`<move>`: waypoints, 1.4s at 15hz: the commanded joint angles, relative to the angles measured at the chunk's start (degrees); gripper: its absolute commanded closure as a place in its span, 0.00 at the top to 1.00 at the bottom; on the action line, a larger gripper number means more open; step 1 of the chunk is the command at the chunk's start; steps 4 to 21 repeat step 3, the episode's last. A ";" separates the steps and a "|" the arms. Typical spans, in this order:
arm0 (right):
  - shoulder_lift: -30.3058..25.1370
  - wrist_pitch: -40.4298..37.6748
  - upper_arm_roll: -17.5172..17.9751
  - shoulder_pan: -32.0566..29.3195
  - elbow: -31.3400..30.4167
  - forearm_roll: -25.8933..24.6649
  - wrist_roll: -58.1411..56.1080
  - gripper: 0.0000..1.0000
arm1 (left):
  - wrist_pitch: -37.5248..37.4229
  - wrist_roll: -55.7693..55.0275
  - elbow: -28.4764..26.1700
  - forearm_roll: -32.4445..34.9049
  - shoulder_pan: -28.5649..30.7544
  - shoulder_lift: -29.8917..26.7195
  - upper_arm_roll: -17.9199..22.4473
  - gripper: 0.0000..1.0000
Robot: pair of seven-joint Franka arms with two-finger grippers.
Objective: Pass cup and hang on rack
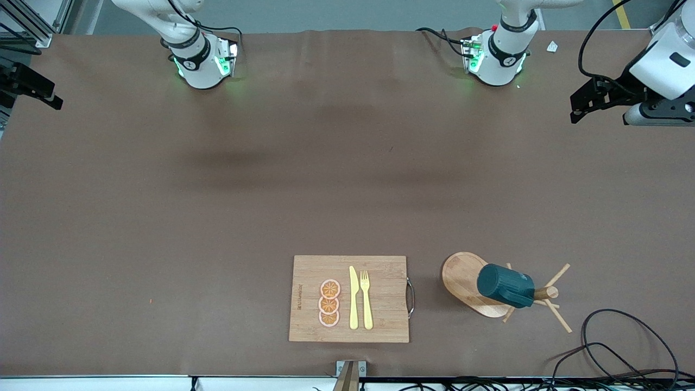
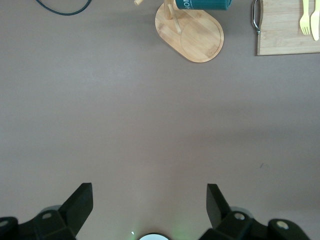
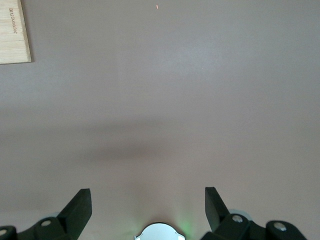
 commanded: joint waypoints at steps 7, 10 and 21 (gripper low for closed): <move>-0.47 0.28 0.84 -0.76 -0.42 0.03 -0.38 1.00 | 0.17 -0.10 1.41 -0.24 -0.22 0.54 0.00 1.00; -0.47 0.28 0.84 -0.76 -0.42 0.03 -0.38 1.00 | 0.17 -0.10 1.41 -0.24 -0.22 0.54 0.00 1.00; -0.47 0.28 0.84 -0.76 -0.42 0.03 -0.38 1.00 | 0.17 -0.10 1.41 -0.24 -0.22 0.54 0.00 1.00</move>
